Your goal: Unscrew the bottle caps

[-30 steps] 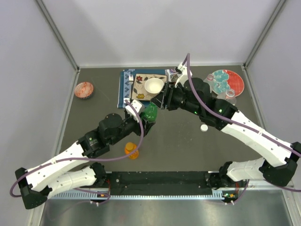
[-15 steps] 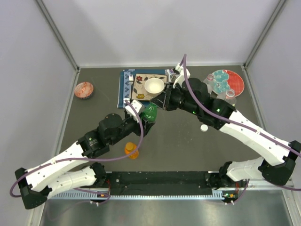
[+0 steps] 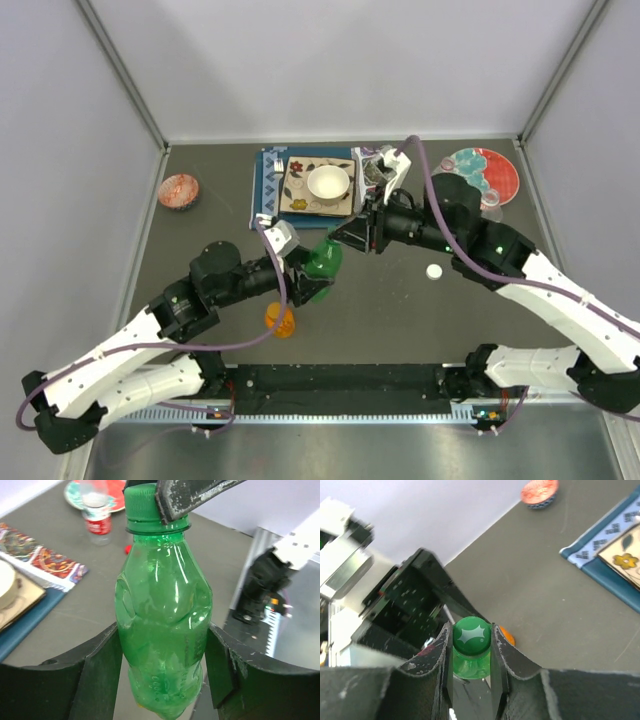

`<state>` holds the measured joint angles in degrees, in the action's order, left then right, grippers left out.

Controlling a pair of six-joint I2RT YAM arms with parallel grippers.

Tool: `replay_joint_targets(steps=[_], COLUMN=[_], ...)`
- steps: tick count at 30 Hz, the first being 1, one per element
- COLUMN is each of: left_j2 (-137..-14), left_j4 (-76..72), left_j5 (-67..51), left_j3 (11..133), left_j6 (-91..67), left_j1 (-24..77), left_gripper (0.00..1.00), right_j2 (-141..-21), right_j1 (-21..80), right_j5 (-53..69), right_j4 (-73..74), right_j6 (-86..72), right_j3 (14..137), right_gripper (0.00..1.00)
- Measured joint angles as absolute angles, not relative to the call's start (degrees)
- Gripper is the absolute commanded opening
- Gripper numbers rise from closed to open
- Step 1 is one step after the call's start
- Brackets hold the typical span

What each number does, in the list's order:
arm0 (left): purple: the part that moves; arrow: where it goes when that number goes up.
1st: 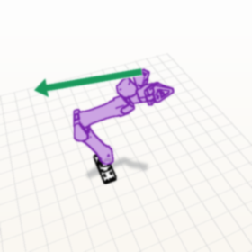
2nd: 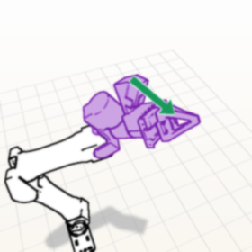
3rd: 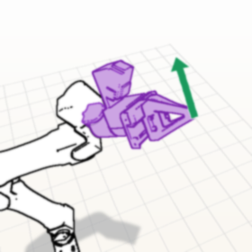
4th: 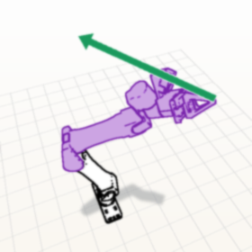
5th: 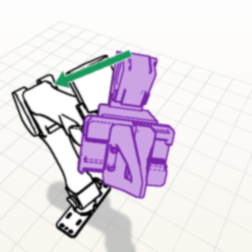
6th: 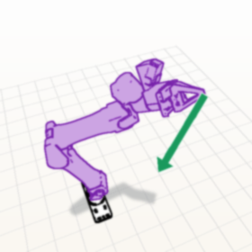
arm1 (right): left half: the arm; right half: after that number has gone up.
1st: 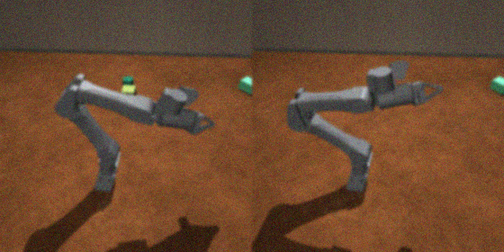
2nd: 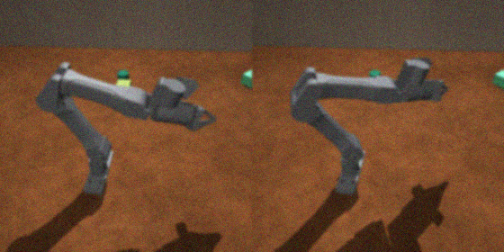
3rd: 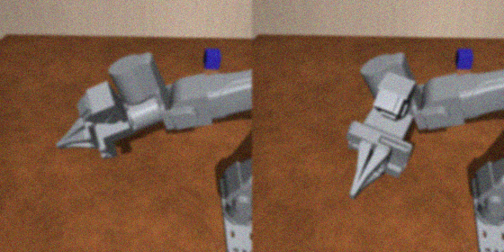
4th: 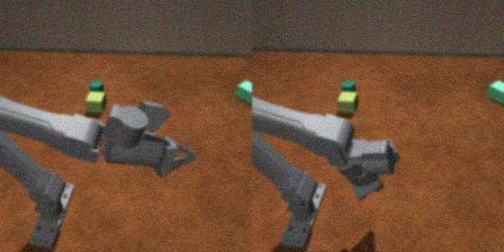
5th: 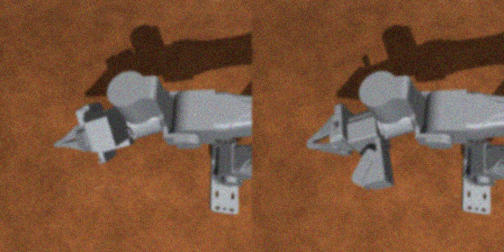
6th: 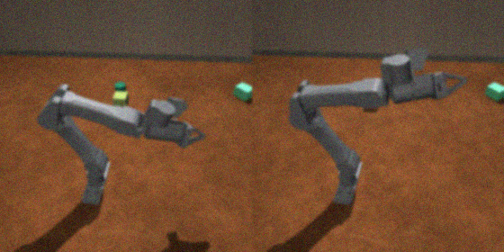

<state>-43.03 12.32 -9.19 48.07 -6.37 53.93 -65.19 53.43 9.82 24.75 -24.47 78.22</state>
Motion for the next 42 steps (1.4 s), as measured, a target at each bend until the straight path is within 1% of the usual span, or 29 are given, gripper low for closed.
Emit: replay_joint_targets(steps=[3, 6, 12, 17, 22, 28, 32, 37, 39, 40, 42], left_j2=[-43.0, -43.8, -47.0, -48.8, -50.2, -52.4, -53.7, -53.9, -53.9, -53.9, -53.8], left_j4=[12.8, 11.8, 5.4, -2.8, -11.1, -21.9, -24.9, -25.3, -24.4, -23.1, -18.9], left_j5=[-16.4, -26.3, -46.4, -57.7, -64.5, -70.0, -72.4, -72.9, -72.8, -72.6, -71.7], left_j3=[49.0, 49.5, 49.6, 49.6, 48.8, 46.9, 46.4, 46.3, 46.3, 46.5, 47.4], left_j6=[-7.8, -10.6, -16.8, -23.7, -30.6, -39.5, -42.8, -43.5, -42.7, -41.6, -38.0], left_j1=[52.8, 50.7, 45.9, 43.2, 42.5, 42.4, 42.3, 42.2, 42.2, 42.1, 42.1], left_gripper=[0.32, 0.32, 0.32, 0.31, 0.31, 0.3, 0.3, 0.29, 0.29, 0.29, 0.29], right_j2=[-63.1, -61.0, -56.2, -55.2, -53.7, -52.5, -51.7, -51.0, -50.9, -50.8, -50.5], right_j1=[53.1, 52.7, 51.9, 50.9, 50.4, 50.2, 50.1, 50.1, 50.1, 50.1, 50.1], right_j5=[16.0, 22.2, 32.6, 39.9, 45.9, 52.1, 54.0, 54.3, 53.8, 53.1, 50.5], right_j4=[23.8, 22.3, 16.0, 12.6, 11.5, 13.4, 15.4, 16.8, 17.1, 17.5, 18.7], right_j6=[-20.9, -17.4, -13.5, -11.9, -8.8, -1.4, 3.3, 6.1, 6.2, 6.1, 5.0], right_j3=[77.2, 76.0, 70.8, 70.5, 70.2, 70.0, 69.3, 69.0, 69.0, 69.0, 69.1], right_gripper=[0.0, 0.0, 0.0, 0.0, 0.0, 0.0, 0.0, 0.0, 0.15, 0.38, 0.58])
